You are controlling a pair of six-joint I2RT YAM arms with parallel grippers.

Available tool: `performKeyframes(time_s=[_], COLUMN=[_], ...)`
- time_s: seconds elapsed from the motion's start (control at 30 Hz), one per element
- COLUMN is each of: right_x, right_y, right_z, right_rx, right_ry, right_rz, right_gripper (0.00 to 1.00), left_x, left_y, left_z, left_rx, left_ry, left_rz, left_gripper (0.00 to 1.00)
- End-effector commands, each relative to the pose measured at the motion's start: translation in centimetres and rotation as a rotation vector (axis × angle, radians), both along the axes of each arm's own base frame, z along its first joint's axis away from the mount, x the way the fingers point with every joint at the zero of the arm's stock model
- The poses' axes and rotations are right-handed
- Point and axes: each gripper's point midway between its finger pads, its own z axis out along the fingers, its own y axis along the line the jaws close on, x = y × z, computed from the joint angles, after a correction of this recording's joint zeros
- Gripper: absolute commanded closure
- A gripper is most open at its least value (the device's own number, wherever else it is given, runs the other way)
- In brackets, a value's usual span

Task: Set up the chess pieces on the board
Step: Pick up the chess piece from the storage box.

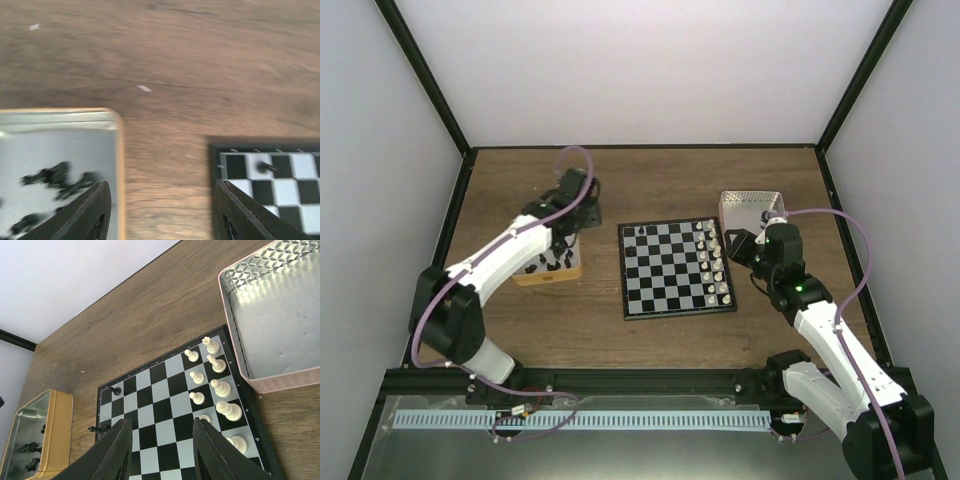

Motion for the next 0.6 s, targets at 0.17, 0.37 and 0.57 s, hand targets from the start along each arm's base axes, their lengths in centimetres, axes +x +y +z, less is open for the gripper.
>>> performKeyframes(time_s=[0.17, 0.37, 0.57], right_x=[0.2, 0.4, 0.1], right_y=[0.5, 1.8, 4.3], right_z=[1.0, 1.1, 1.5], right_rx=[0.018, 0.03, 0.029], right_ry=[-0.014, 0.003, 0.041], right_rz=[0.011, 0.087, 0.248], right_gripper=[0.65, 0.63, 0.57], left_x=[-1.3, -2.5, -3.7], left_y=[10.3, 11.8, 13.8], left_z=[-1.2, -4.4, -7.3], left_rx=[-0.127, -0.202, -0.196], left_ry=[-0.036, 0.043, 0.091], left_rz=[0.288, 0.309, 0.35], left_gripper=[0.37, 0.37, 0.4])
